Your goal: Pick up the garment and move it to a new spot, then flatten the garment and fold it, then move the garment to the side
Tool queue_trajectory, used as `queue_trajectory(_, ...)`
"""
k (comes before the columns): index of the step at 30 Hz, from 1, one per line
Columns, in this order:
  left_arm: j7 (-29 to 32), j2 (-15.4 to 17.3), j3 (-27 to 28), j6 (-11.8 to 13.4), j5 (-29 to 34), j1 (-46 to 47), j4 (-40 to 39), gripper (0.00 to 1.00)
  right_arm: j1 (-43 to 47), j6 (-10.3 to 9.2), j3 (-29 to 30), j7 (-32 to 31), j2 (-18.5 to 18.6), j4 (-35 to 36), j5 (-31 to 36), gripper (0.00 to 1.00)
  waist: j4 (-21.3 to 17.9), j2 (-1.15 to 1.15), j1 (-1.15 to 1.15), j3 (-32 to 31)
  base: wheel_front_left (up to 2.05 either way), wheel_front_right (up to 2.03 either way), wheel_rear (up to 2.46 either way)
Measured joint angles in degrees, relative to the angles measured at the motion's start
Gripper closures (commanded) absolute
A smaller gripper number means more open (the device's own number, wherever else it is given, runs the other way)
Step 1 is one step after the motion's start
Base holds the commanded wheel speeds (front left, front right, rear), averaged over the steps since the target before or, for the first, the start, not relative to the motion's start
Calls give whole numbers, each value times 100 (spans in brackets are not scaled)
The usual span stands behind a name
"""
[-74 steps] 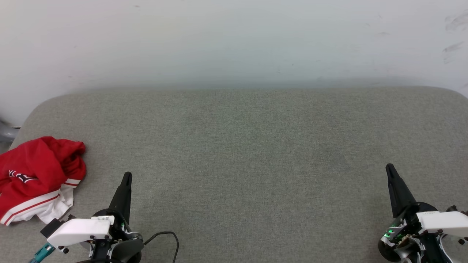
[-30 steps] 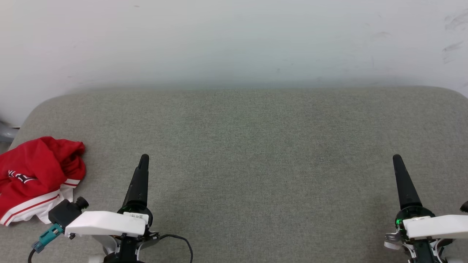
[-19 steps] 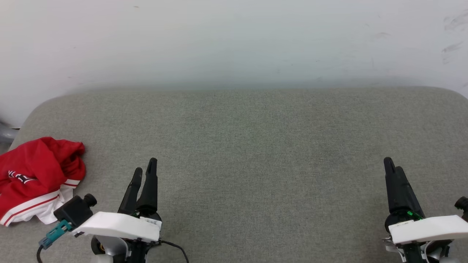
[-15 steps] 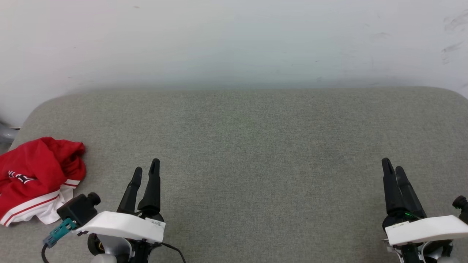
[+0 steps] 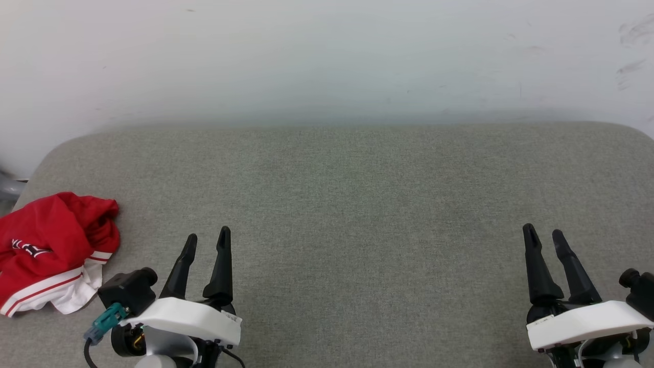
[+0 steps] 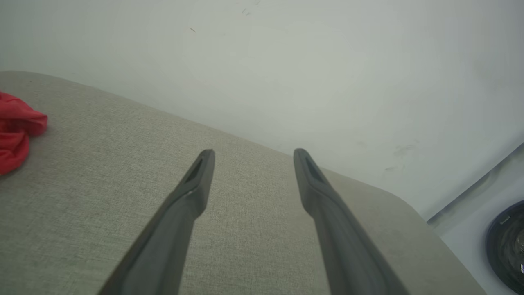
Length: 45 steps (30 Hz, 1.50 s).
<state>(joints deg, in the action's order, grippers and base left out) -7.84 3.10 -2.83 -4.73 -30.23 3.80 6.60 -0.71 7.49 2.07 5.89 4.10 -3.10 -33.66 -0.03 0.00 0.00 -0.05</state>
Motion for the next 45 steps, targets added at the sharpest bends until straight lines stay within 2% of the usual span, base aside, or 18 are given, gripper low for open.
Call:
queue_trajectory(11,-155,153,-191,230,784,-4,76,0,15,0,43,-98,2,105,867,0,21,0,0,-11,0,0,0)
queue_trajectory(22,-303,243,-286,424,1304,-4,122,0,68,1,48,-215,5,212,1541,0,38,0,0,-9,0,0,0)
queue_trajectory(33,-447,250,-313,439,1693,-3,222,0,71,1,88,-238,4,308,2138,0,46,0,0,-4,0,0,0)
queue_trajectory(45,-588,166,-232,322,2100,1,292,0,135,2,104,-164,-44,389,2603,0,72,0,0,-8,0,0,0)
